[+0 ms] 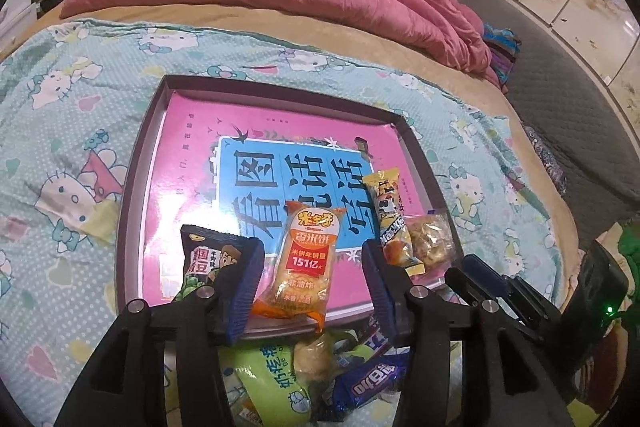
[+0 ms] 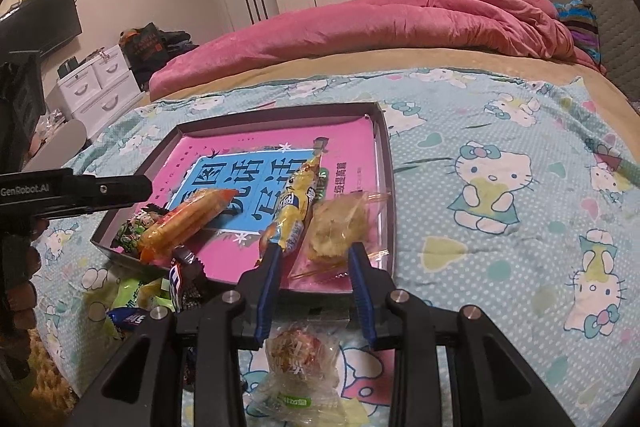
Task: Organize snacks
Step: 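Lower orange bag into tray with left tool while right tool lowers bread bag there, then open both tools and withdraw them from the tray toward the snack pile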
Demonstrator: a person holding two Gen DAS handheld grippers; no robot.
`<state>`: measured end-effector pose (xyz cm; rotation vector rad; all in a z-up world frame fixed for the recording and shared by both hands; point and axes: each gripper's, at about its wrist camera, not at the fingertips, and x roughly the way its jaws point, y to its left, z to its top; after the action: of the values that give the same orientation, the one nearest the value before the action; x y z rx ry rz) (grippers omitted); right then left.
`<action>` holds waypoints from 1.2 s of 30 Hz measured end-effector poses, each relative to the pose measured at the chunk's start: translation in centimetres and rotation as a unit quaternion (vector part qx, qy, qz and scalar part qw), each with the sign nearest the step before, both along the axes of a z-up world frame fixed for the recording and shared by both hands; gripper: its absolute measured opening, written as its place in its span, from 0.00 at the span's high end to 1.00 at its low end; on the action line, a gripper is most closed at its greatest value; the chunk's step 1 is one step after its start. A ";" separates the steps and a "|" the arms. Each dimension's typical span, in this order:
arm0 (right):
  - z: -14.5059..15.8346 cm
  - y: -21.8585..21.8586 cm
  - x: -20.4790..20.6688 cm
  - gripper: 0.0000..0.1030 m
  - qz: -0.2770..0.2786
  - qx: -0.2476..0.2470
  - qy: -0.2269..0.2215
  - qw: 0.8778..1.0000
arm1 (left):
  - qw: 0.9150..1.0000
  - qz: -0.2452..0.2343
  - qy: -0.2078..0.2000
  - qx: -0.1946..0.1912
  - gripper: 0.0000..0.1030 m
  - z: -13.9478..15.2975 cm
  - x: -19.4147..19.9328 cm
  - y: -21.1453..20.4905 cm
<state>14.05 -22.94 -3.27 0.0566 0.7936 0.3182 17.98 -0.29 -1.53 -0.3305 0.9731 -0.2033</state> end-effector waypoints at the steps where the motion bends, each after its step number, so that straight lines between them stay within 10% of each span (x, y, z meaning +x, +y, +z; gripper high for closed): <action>1: 0.0 0.0 0.0 0.67 0.000 0.000 0.000 1.000 | 1.000 0.000 0.000 0.001 0.48 0.0 -0.1 0.0; 36: 1.5 0.1 -1.0 0.37 0.000 -0.005 -0.034 0.999 | 1.000 0.006 -0.015 0.008 0.25 1.7 -3.5 1.2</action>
<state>13.05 -22.86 -1.76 0.0361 0.7271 0.3149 14.46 0.86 0.15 -0.3170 0.9428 -0.1885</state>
